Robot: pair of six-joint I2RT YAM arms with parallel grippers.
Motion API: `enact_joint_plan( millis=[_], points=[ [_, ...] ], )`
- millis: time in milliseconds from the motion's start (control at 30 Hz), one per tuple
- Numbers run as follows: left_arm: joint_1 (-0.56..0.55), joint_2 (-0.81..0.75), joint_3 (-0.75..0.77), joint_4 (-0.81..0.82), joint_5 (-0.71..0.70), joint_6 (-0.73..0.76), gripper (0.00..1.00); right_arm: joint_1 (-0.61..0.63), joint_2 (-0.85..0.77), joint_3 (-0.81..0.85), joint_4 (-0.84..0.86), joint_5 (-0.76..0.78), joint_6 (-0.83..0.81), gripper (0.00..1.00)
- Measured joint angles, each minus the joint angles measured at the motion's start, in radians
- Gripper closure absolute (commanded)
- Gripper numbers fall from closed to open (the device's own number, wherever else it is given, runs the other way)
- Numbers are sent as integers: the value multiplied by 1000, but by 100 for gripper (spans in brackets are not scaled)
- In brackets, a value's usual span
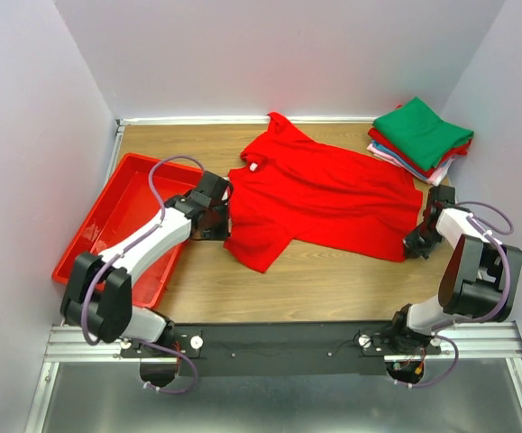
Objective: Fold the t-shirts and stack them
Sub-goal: Fold the tshirt
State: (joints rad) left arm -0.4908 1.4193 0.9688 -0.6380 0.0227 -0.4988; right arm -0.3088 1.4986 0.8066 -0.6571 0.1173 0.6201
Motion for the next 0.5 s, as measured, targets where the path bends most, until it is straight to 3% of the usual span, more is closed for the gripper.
enact_joint_plan(
  millis=[500],
  points=[
    [1,-250,-21,-75,58,-78,100,22,-165,23,-291,-67,-36,98]
  ],
)
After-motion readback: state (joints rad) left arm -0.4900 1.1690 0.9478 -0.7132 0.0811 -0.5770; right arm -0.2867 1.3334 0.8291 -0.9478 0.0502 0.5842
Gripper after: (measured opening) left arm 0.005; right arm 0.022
